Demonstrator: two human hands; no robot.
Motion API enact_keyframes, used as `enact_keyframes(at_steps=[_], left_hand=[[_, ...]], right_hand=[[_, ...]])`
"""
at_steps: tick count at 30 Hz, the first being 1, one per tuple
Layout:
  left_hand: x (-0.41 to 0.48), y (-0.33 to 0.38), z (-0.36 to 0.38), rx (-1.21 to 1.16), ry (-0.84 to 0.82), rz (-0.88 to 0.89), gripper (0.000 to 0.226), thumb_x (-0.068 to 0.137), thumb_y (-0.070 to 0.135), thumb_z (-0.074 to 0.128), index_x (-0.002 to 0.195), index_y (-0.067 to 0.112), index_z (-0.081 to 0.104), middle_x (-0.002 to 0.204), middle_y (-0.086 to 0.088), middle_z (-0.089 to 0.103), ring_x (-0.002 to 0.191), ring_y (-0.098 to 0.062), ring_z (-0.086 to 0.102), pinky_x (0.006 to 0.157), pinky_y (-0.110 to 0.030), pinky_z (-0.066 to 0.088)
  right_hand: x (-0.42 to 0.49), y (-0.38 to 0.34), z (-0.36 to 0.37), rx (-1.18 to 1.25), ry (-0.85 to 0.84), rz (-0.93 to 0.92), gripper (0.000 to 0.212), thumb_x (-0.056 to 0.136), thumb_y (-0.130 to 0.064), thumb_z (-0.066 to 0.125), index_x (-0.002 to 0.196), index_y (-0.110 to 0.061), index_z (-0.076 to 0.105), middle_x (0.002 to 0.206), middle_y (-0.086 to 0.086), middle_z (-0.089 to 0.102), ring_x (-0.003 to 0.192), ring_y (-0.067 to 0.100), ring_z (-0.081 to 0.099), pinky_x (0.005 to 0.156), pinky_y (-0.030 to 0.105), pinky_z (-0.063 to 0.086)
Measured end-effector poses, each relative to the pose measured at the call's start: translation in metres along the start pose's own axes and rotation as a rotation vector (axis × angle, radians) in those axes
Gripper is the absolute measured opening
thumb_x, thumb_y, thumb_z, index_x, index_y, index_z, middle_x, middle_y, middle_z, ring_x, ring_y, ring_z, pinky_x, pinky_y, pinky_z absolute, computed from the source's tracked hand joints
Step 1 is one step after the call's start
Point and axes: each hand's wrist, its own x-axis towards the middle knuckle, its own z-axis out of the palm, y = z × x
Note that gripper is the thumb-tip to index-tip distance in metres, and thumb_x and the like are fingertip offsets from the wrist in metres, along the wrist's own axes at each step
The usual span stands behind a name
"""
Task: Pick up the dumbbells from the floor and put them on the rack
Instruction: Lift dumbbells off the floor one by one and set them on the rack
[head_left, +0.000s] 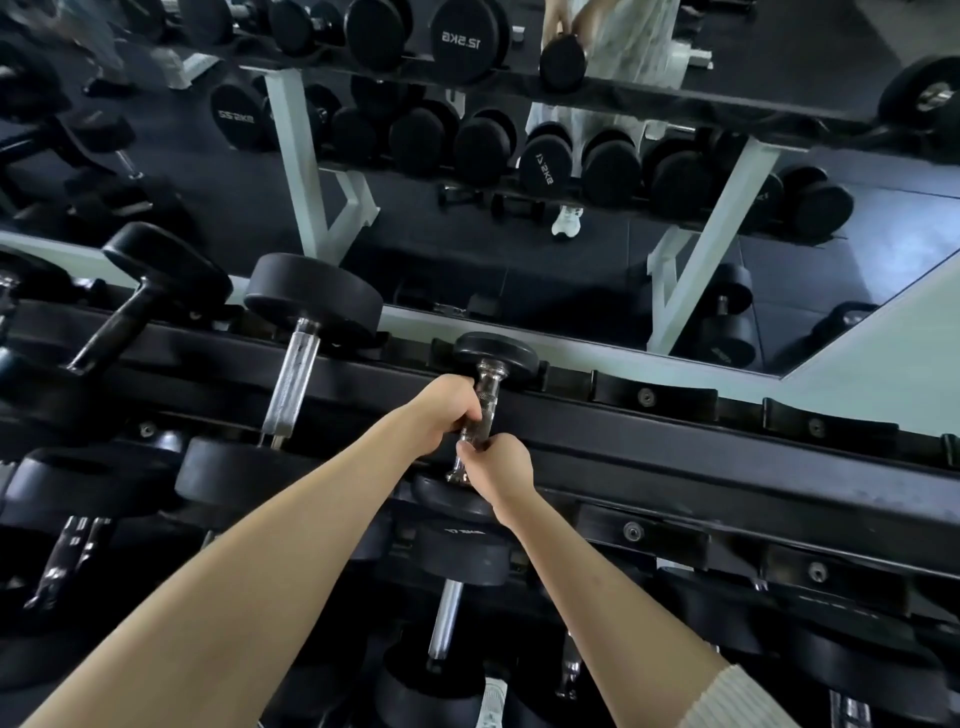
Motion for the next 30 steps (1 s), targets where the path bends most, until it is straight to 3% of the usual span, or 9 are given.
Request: enact_keyframes(at_steps=[4,8,11,14,17,20,23,27,30], left_hand=[[-0.020,-0.008,-0.012,0.072,0.062,0.042,0.062,0.082,-0.014,0.042,0.140,0.008,0.042,0.119,-0.012,0.055,0.106,-0.024,0.052,0.106,-0.039,0.043],[-0.061,-0.027,-0.032,0.015,0.066,0.075,0.052,0.086,-0.011,0.039,0.137,0.000,0.043,0.095,-0.004,0.057,0.085,-0.014,0.053,0.086,-0.025,0.044],[-0.099,-0.056,-0.048,-0.125,0.077,0.141,0.051,0.084,-0.014,0.038,0.132,0.001,0.050,0.118,-0.014,0.059,0.113,-0.021,0.055,0.100,-0.027,0.043],[-0.138,-0.104,-0.065,-0.240,0.080,0.219,0.042,0.082,-0.016,0.035,0.111,-0.002,0.062,0.099,-0.013,0.063,0.094,-0.023,0.060,0.092,-0.032,0.051],[-0.171,-0.172,-0.082,-0.273,0.047,0.238,0.039,0.079,-0.018,0.033,0.084,0.006,0.063,0.083,-0.011,0.064,0.075,-0.020,0.062,0.074,-0.027,0.056],[-0.198,-0.250,-0.092,-0.242,0.034,0.186,0.038,0.079,-0.019,0.033,0.082,0.004,0.063,0.079,-0.011,0.063,0.070,-0.020,0.061,0.064,-0.022,0.057],[-0.215,-0.332,-0.092,-0.233,0.018,0.086,0.039,0.080,-0.020,0.032,0.076,0.005,0.061,0.075,-0.010,0.061,0.068,-0.020,0.060,0.060,-0.023,0.056],[-0.213,-0.440,-0.074,-0.171,0.037,-0.121,0.038,0.083,-0.017,0.034,0.071,0.008,0.061,0.071,-0.008,0.062,0.062,-0.018,0.059,0.054,-0.022,0.056],[-0.203,-0.505,-0.043,-0.187,0.050,-0.268,0.028,0.090,-0.006,0.039,0.080,0.007,0.061,0.074,-0.008,0.061,0.065,-0.018,0.058,0.064,-0.028,0.055]], right_hand=[[-0.015,-0.001,0.000,-0.123,0.053,-0.062,0.028,0.088,-0.035,0.052,0.079,-0.009,0.051,0.086,0.013,0.061,0.077,0.028,0.056,0.059,0.028,0.037],[-0.057,-0.004,0.005,-0.280,0.260,-0.207,0.024,0.090,-0.028,0.051,0.095,-0.006,0.058,0.104,0.013,0.064,0.096,0.033,0.060,0.070,0.034,0.045],[-0.102,0.000,0.018,-0.354,0.382,-0.403,0.023,0.092,-0.027,0.051,0.103,-0.009,0.061,0.103,0.007,0.064,0.095,0.027,0.059,0.078,0.039,0.049],[-0.148,0.019,0.050,-0.330,0.360,-0.496,0.019,0.093,-0.026,0.051,0.100,-0.013,0.063,0.098,0.003,0.064,0.093,0.022,0.058,0.077,0.035,0.047],[-0.193,0.059,0.093,-0.316,0.288,-0.436,0.020,0.093,-0.029,0.052,0.100,-0.016,0.064,0.093,-0.002,0.062,0.090,0.018,0.060,0.072,0.030,0.045],[-0.234,0.112,0.142,-0.324,0.210,-0.326,0.017,0.092,-0.030,0.053,0.093,-0.018,0.065,0.087,-0.009,0.056,0.086,0.015,0.060,0.068,0.023,0.038],[-0.271,0.168,0.188,-0.320,0.105,-0.208,0.015,0.091,-0.029,0.053,0.087,-0.021,0.065,0.090,-0.007,0.061,0.091,0.018,0.063,0.073,0.027,0.043],[-0.298,0.244,0.232,-0.370,0.034,-0.081,0.020,0.092,-0.030,0.051,0.100,-0.017,0.064,0.106,-0.002,0.064,0.099,0.020,0.061,0.071,0.026,0.038],[-0.305,0.299,0.250,-0.358,0.024,-0.024,0.022,0.093,-0.029,0.053,0.106,-0.014,0.063,0.107,-0.001,0.065,0.098,0.018,0.061,0.072,0.024,0.039]])
